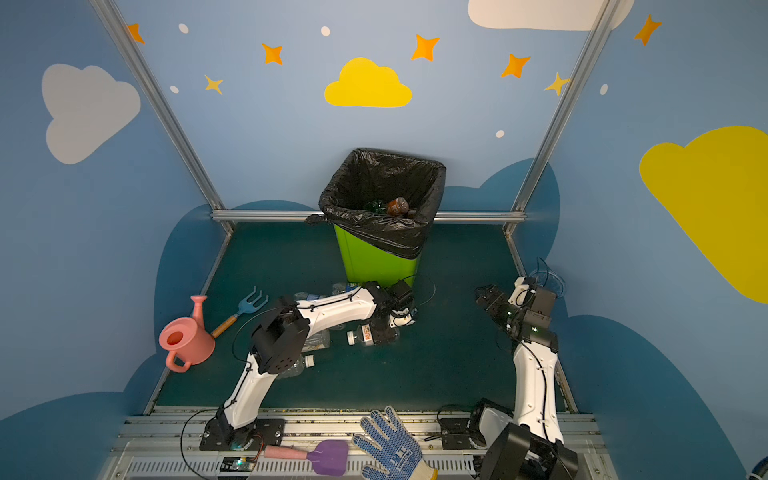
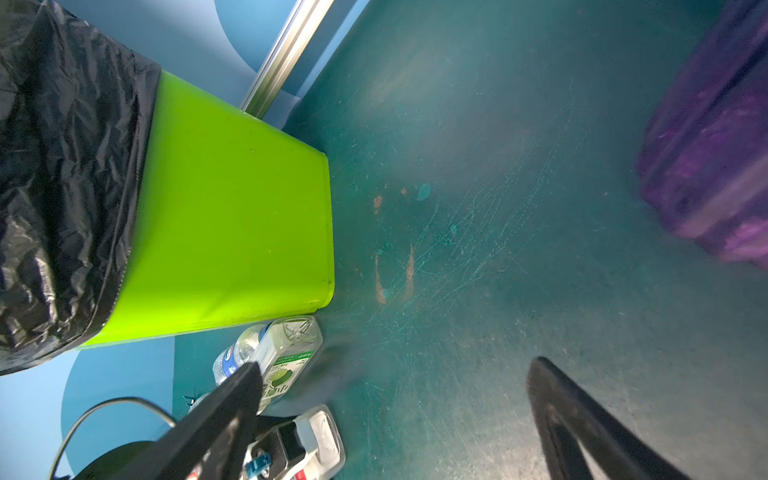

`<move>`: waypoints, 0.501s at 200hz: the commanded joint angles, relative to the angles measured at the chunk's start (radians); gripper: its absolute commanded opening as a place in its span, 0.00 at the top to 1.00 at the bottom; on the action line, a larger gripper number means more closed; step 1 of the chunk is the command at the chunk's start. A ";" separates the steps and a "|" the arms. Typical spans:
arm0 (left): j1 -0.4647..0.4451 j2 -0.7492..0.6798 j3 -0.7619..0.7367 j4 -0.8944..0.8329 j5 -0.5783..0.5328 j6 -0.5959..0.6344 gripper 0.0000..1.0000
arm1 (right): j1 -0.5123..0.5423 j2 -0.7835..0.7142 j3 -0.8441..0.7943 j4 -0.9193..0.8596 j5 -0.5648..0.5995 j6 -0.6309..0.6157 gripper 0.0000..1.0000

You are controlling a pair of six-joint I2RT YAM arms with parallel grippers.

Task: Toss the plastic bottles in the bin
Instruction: 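Lift the guava-label bottle over the bin and open the left gripper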

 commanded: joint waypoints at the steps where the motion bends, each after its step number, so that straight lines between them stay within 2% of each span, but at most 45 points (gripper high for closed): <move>1: -0.004 -0.027 0.026 -0.030 0.035 -0.009 0.43 | -0.004 0.002 0.019 0.006 -0.014 -0.003 0.02; 54: -0.002 -0.239 0.038 0.026 0.108 -0.070 0.46 | -0.004 0.018 0.028 0.010 -0.033 0.004 0.02; 78: 0.003 -0.377 0.094 0.018 0.170 -0.094 0.47 | -0.003 0.032 0.035 0.028 -0.062 0.007 0.02; 100: 0.011 -0.534 0.145 0.060 0.151 -0.107 0.47 | -0.002 0.043 0.040 0.068 -0.091 0.035 0.02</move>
